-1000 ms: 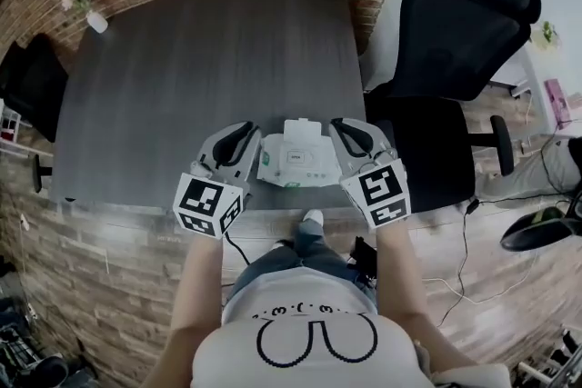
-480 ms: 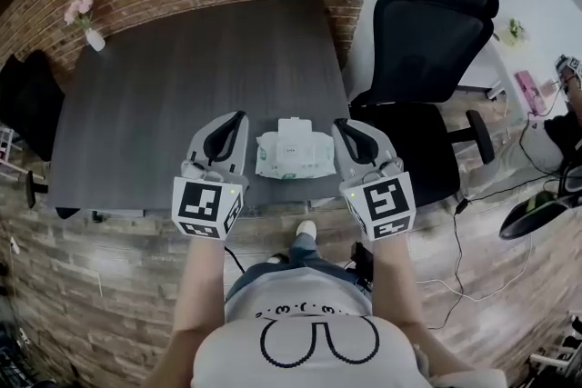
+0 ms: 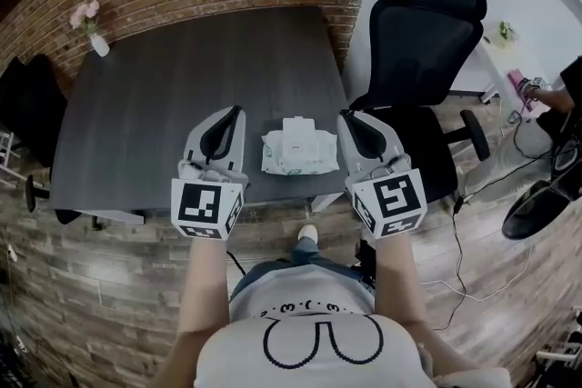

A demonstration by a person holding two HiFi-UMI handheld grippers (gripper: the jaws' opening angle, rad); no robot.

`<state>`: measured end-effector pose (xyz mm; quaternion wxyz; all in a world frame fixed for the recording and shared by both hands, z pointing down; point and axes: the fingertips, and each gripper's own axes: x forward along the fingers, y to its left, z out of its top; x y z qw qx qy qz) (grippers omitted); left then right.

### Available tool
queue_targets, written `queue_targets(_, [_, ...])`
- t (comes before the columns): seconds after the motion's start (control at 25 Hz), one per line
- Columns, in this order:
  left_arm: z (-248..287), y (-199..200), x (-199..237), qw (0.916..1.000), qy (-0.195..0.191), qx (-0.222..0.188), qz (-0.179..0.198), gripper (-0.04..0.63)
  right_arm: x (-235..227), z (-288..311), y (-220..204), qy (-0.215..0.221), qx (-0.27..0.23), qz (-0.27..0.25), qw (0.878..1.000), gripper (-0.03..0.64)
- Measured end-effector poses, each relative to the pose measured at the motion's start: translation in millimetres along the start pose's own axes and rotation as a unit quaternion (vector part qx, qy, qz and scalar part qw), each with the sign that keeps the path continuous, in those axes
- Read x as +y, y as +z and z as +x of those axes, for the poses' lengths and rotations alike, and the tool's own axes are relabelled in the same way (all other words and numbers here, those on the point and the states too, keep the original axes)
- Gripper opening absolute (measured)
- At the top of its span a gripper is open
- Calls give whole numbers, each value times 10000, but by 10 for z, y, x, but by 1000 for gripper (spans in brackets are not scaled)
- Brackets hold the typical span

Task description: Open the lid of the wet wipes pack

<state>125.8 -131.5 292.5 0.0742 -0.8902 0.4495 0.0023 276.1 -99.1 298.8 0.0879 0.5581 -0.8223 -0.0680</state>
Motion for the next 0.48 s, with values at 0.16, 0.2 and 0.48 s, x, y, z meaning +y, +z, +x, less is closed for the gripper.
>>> queue_targets(0.16, [-31,78,57,9999,30,-89,53,-2,8,-27,75,-87,-72,62,9999,-2])
queue_targets(0.2, [-37,92,76,9999,47,-108,68,-2,15,-26,90,-98,-89,55,9999,-2])
queue_targets(0.48, [8,136,144,9998,85,-156,41,-2,-2,-18,130,-117,-73,-4,9999,-2])
